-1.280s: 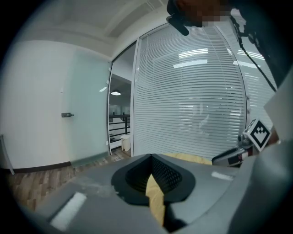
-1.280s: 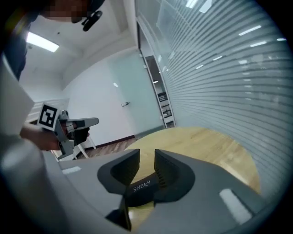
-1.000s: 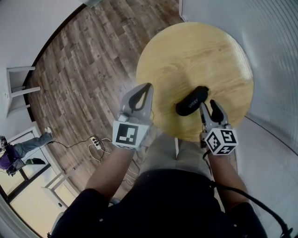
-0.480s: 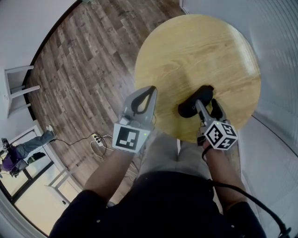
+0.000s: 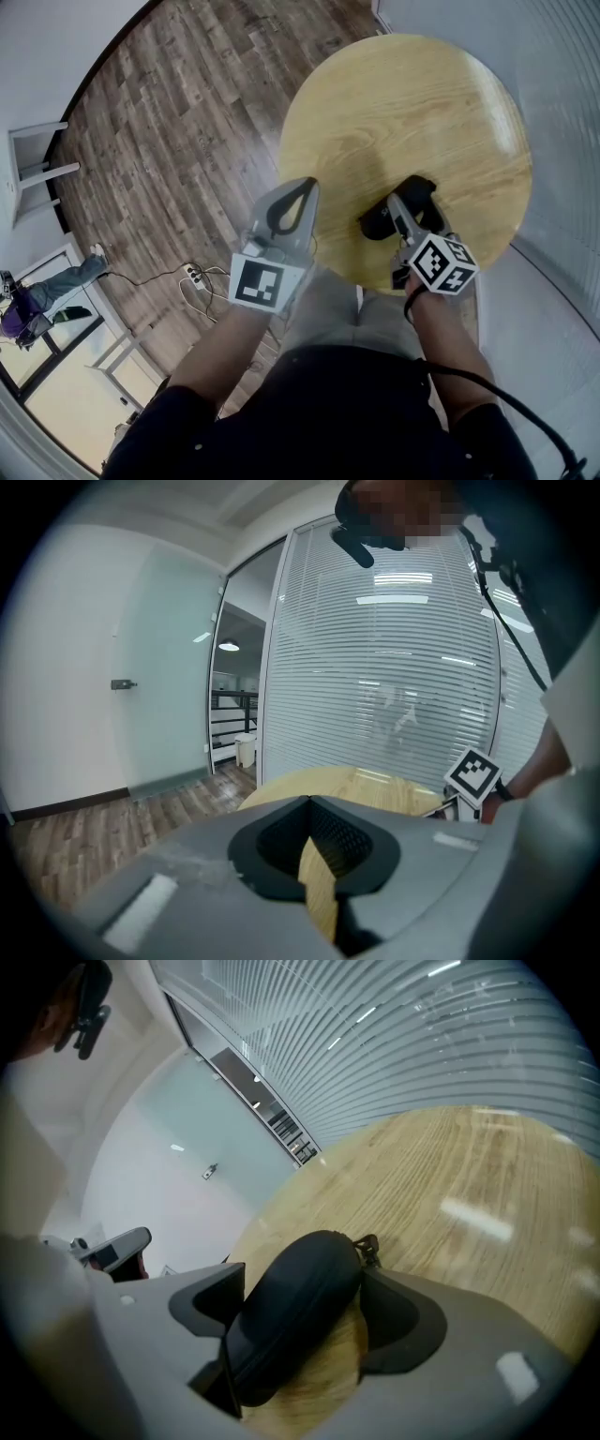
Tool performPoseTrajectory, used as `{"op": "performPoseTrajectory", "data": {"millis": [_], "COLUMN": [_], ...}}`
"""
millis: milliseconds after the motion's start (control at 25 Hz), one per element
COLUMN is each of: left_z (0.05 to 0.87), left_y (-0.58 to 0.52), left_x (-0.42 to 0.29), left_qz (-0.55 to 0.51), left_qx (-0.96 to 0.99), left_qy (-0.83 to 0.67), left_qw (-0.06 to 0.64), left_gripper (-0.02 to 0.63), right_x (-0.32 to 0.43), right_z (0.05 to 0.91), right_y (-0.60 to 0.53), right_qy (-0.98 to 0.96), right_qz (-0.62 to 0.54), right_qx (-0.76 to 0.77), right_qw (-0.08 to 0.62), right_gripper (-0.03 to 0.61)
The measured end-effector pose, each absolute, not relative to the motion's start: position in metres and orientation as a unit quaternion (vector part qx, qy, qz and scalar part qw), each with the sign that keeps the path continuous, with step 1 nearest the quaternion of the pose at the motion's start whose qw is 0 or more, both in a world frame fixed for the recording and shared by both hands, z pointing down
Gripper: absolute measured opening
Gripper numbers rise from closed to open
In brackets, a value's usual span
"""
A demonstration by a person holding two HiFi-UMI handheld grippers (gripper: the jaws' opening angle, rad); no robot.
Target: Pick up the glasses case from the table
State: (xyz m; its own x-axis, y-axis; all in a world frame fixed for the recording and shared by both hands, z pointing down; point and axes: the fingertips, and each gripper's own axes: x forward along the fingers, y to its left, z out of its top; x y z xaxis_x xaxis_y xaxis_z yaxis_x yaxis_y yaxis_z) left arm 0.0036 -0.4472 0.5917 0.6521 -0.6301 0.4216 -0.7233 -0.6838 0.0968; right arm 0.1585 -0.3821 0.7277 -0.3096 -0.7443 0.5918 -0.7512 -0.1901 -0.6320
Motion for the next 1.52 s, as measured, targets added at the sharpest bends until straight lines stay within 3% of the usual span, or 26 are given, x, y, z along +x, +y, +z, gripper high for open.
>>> {"op": "performPoseTrajectory", "data": {"millis": [160, 400, 800, 1520], "left_z": [0.595, 0.598, 0.574, 0.421], "left_y": [-0.454, -0.455, -0.457, -0.434], "left_x": [-0.006, -0.017, -0.01, 0.007], "left_qz": [0.179, 0.183, 0.16, 0.111], "left_qx": [0.895, 0.89, 0.897, 0.926], "left_qy": [-0.386, -0.394, -0.394, -0.361], "left_qw": [0.131, 0.137, 0.118, -0.001], "left_gripper": [0.006, 0.006, 0.006, 0.006], "right_x": [0.145, 0.127, 0.134, 0.174], "right_z": [0.736, 0.729, 0.688, 0.457], "right_y": [-0.394, -0.399, -0.398, -0.377], "right_qy": [-0.646, -0.681, -0.697, -0.766], "right_qz": [0.525, 0.515, 0.493, 0.304], "right_qx": [0.555, 0.519, 0.521, 0.549], "right_qw": [0.009, 0.036, -0.003, -0.139], "right_gripper": [0.399, 0.324, 0.287, 0.285]}}
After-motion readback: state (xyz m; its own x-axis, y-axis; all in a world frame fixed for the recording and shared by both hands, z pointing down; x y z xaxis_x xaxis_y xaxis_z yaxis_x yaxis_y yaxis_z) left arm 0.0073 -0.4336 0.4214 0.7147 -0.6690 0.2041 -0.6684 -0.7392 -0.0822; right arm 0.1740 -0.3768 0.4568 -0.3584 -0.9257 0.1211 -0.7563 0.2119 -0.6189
